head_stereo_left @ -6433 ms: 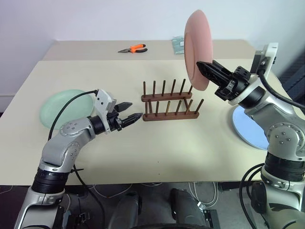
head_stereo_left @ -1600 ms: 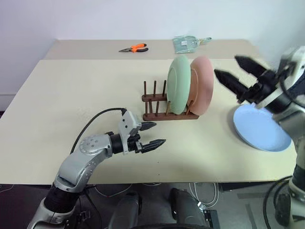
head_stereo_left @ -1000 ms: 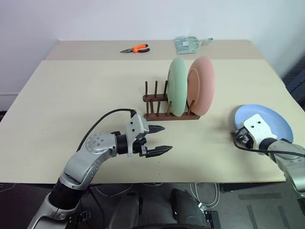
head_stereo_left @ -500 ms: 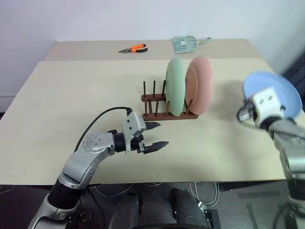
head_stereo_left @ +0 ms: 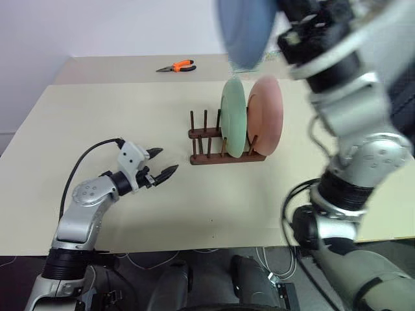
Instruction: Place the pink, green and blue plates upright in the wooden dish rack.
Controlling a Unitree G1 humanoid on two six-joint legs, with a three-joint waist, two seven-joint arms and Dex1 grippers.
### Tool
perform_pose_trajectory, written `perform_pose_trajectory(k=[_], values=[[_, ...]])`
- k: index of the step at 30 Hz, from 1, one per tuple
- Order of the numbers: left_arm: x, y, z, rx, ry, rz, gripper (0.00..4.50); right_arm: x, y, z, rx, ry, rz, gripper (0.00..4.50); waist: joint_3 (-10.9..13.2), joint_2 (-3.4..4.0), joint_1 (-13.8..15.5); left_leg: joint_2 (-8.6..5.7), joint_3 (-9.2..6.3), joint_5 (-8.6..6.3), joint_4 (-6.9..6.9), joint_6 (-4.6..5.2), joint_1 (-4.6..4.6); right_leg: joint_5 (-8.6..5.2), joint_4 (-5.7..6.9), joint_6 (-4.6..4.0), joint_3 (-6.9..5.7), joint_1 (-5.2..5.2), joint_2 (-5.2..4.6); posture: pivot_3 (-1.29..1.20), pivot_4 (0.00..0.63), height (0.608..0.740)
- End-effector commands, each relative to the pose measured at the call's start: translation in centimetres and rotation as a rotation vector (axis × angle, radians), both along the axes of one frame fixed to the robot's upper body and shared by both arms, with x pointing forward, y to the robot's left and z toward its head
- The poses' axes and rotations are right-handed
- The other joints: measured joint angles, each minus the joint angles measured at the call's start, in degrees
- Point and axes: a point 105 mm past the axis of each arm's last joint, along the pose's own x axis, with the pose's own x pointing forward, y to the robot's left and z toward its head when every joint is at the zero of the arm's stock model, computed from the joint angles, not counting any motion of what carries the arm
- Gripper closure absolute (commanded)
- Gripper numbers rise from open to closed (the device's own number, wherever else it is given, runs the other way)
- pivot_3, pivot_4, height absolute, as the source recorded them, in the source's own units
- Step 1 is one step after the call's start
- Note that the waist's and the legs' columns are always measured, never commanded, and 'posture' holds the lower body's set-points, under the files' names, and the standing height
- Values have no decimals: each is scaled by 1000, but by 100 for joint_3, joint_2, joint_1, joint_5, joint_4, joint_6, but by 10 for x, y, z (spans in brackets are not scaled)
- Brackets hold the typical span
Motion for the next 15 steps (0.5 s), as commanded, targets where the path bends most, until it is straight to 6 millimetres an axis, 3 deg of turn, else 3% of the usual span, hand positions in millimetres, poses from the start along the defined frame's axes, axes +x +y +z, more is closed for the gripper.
perform_pose_trajectory(k=[1, 8, 15], values=[[-4, 9, 15, -13, -58, 26, 899, 16, 14, -23, 19, 199, 8, 4477, -1, -1, 5, -2, 0, 1, 2, -1, -4, 0, 1, 0, 0, -1, -1, 0, 150, 740], [-10, 13, 8, -12, -51, 40, 899, 29, 25, -57, -11, 369, -32, 4477, 0, 1, -27, -4, 12, 1, -1, -2, -2, 1, 23, 0, 8, -17, -2, 0, 150, 740], [-8, 10, 7, -15, -48, 27, 899, 35, 19, -58, -5, 385, -78, 4477, 0, 1, -41, -1, 14, 2, 1, -2, 1, 0, 38, -1, 8, -23, 1, 0, 150, 740]])
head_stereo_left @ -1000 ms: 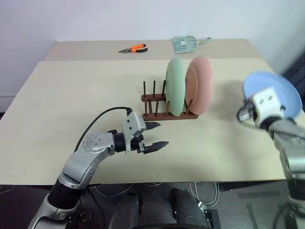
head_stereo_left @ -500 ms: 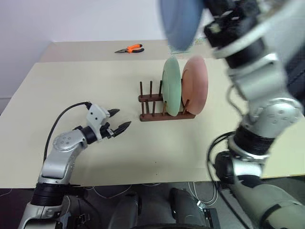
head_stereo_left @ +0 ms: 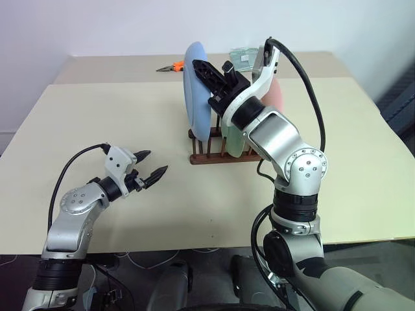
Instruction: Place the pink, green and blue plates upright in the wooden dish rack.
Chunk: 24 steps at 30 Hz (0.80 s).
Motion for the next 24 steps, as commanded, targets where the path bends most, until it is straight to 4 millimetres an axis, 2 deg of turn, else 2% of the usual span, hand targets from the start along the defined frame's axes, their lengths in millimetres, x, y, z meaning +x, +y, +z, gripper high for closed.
perform_pose_trajectory(k=[1, 6, 9, 11, 14, 15, 17, 19, 21, 24], values=[[1, -2, 13, -1, -56, -16, 899, -3, -3, 14, 33, -39, -15, 4477, 0, 0, -1, 0, 0, 0, 0, 0, 0, 0, 0, 0, 0, 0, 0, 0, 150, 740], [3, -6, 14, 0, -58, -30, 899, 12, -6, 0, 16, 47, -53, 4477, -1, -1, 2, 0, 1, 0, 1, 0, 0, 0, 0, 0, 0, 0, 0, 0, 150, 740], [3, -9, 15, -1, -58, -40, 899, 17, -5, -3, 8, 63, -55, 3524, 0, 0, -1, 0, 2, 0, 1, 0, -1, 0, 0, 0, 0, -1, 0, 0, 150, 740], [2, -12, 16, -2, -58, -47, 899, 20, -6, 0, -6, 43, -68, 2624, 0, 0, -2, 0, 2, 0, 0, 0, -1, 0, 1, 0, 1, -2, 0, 0, 150, 740], [0, -14, 16, 2, -53, -55, 899, 17, -8, 14, -93, -89, -100, 1026, 0, 1, -3, 0, 4, 0, 0, 0, -1, 0, 1, 0, 2, -3, 0, 0, 150, 740], [-1, -16, 16, 2, -52, -58, 899, 7, -9, 29, -172, -236, -114, 636, 1, 1, -4, 0, 4, 0, 1, 0, -1, 0, 1, 0, 2, -3, 0, 0, 150, 740], [-3, -18, 16, 0, -51, -62, 899, -16, -11, 50, -314, -509, -130, 636, 1, 1, 22, 0, 4, 0, 1, 0, -5, -1, 0, 1, 1, -4, 0, 0, 150, 740], [-4, -20, 16, -1, -50, -64, 899, -35, -22, 60, -414, -720, -145, 636, -1, -3, 19, -1, 5, 0, 2, 0, -9, -2, -7, 3, 0, -2, 0, 0, 150, 740], [-5, -23, 15, 1, -49, -67, 899, -47, -49, 61, -502, -843, -175, 636, -3, -8, 37, -1, 7, 0, 0, 1, -7, -3, -11, 5, -2, 1, -1, 0, 150, 740], [-4, -20, 12, 11, -47, -56, 899, -47, -103, 43, -646, -824, -240, 636, -12, -22, 64, 2, 1, -1, 2, 2, -3, -6, -43, 8, -11, 28, -2, 0, 150, 740]])
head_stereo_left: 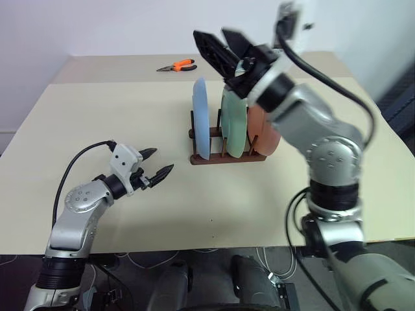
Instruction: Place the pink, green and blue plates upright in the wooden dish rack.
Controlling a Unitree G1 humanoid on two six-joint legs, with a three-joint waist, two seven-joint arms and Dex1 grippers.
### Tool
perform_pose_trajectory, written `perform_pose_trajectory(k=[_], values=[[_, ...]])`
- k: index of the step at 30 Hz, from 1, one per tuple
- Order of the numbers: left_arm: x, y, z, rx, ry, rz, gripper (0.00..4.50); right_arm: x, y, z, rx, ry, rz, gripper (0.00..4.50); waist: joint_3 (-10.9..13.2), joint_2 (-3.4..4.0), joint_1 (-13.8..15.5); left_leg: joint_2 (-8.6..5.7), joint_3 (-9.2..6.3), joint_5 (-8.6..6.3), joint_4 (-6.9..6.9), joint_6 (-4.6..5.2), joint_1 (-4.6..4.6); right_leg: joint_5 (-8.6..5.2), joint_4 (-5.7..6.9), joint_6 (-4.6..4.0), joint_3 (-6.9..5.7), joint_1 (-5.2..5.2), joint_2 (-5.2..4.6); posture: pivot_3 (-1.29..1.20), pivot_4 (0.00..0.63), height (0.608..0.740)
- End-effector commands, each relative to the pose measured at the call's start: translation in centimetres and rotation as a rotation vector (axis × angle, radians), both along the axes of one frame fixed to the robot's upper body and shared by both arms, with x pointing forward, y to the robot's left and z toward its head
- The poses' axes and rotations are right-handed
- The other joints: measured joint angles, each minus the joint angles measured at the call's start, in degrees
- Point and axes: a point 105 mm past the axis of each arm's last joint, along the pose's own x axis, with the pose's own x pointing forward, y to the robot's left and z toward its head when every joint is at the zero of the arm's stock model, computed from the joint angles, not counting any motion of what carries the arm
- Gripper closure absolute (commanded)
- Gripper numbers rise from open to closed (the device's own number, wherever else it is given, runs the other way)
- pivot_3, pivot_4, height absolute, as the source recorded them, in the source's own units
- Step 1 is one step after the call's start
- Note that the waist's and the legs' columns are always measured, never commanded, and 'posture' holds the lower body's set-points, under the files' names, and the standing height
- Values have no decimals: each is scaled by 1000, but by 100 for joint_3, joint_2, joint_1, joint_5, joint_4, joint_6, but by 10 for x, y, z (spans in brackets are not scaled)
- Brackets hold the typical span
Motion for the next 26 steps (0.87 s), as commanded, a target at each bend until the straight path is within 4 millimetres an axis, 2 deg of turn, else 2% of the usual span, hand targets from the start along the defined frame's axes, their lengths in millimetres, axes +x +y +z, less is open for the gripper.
perform_pose_trajectory(k=[1, 3, 5, 8, 11, 16, 26], values=[[1, 2, 7, 13, -44, 14, 899, -5, -59, -13, -101, -31, -128, 636, 0, -2, 0, 0, -1, 0, 1, 0, -1, -3, -18, -6, -2, 10, 0, 0, 150, 740], [3, 6, 6, 23, -47, 35, 899, 0, -100, -37, -202, 28, -273, 636, 0, -1, 23, -1, 5, -1, 4, 2, 1, -10, -31, -14, -1, 22, -4, 0, 150, 740], [8, 12, 3, 39, -53, 67, 899, 0, -137, -76, -323, 145, -375, 636, 0, 1, 21, -1, 8, -3, 5, 6, 2, -18, -34, -4, -1, 25, -7, 0, 150, 740], [13, 20, -1, 55, -59, 100, 899, -6, -158, -129, -459, 281, -411, 636, -1, 2, -10, 1, 17, -6, 0, 11, 7, -8, -34, -15, 1, 24, -9, 0, 150, 740], [15, 20, -1, 55, -68, 108, 899, -3, -169, -162, -478, 352, -445, 636, 3, 9, -42, 4, 32, -7, 5, 11, 11, -9, -31, -14, 13, 22, -9, 0, 150, 740], [14, 20, 2, 66, -70, 103, 899, 8, -178, -179, -457, 376, -501, 636, 4, 11, 2, 4, 29, -7, 13, 11, 9, -14, -33, -6, 12, 25, -10, 0, 150, 740], [4, 17, 0, 80, -45, 93, 899, 15, -182, -187, -467, 373, -515, 636, 4, 9, 21, -2, 24, -7, 10, 11, 7, -5, -35, -17, 9, 25, -16, 0, 150, 740]])
